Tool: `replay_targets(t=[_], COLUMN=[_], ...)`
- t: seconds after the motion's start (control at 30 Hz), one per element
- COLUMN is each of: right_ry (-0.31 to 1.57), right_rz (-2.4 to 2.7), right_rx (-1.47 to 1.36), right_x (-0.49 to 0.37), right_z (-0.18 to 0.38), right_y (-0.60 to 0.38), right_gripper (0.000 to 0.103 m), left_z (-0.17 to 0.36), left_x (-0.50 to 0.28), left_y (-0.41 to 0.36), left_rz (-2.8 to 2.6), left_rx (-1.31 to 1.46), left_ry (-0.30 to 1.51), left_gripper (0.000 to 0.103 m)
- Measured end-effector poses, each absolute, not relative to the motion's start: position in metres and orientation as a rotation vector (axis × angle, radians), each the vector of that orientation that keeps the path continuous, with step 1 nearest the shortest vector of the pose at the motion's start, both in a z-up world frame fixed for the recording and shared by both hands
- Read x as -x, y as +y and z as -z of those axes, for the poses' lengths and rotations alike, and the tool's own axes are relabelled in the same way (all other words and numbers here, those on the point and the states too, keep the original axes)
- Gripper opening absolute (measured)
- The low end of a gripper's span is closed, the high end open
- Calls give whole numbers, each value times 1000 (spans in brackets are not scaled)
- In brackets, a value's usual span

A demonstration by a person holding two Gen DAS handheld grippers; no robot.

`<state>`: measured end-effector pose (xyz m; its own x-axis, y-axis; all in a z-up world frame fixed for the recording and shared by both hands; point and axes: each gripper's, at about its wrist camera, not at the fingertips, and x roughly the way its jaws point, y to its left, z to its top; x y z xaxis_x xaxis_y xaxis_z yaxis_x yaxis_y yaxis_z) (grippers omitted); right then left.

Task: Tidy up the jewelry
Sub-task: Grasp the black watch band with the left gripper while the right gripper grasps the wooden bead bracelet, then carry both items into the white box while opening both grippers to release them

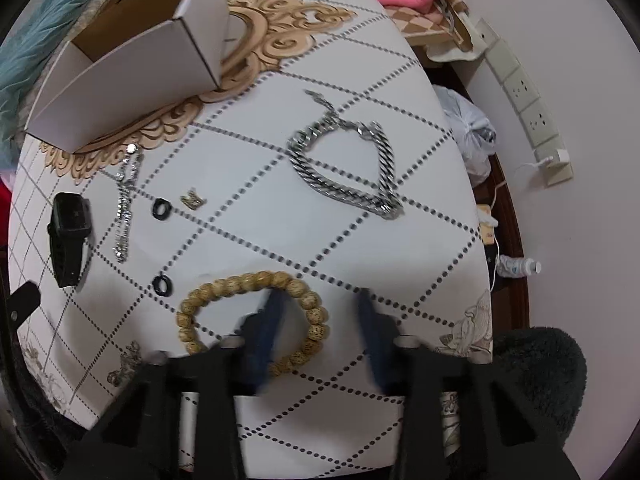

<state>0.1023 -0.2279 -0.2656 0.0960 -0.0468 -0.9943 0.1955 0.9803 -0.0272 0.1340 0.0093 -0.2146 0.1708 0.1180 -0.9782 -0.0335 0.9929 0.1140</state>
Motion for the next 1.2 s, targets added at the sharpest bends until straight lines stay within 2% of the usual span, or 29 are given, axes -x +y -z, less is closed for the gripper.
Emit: replay_targets(t=[0.03, 0.17, 0.33, 0.37, 0.43, 0.5, 0.57, 0.63, 0.7, 0.8, 1.2], right_ry=[1464, 1449, 1415, 1414, 1412, 1414, 1416, 1417, 1416, 1409, 1289], right_rz=[178, 155, 136, 133, 131, 131, 131, 130, 131, 126, 24], right_rx=[-122, -169, -181, -179, -169, -166, -169, -170, -166, -168, -219], right_x=[-105, -110, -120, -122, -127, -132, -135, -137, -139, -139, -142], right_z=[266, 262, 250, 250, 249, 252, 253, 253, 253, 251, 191], right_y=[-227, -222, -218, -218, -217, -220, -220, -220, -221, -223, -211], right_gripper=[10, 9, 9, 9, 9, 9, 9, 9, 9, 9, 9], left_z=[215, 216, 227, 230, 238, 246, 253, 254, 254, 253, 195], left_x=[-136, -147, -162, -165, -169, -173, -175, -178, -179, -180, -163], left_y=[12, 19, 16, 14, 10, 6, 2, -1, -4, -5, 9], left_rz=[-102, -87, -35, -26, -1, 27, 49, 59, 70, 80, 112], left_rx=[-52, -13, 6, 7, 3, -7, -16, -35, -40, -20, 41], left_ry=[1399, 1398, 1419, 1425, 1442, 1458, 1473, 1448, 1443, 1432, 1324], left_gripper=[102, 99, 72, 62, 50, 32, 24, 21, 8, 4, 4])
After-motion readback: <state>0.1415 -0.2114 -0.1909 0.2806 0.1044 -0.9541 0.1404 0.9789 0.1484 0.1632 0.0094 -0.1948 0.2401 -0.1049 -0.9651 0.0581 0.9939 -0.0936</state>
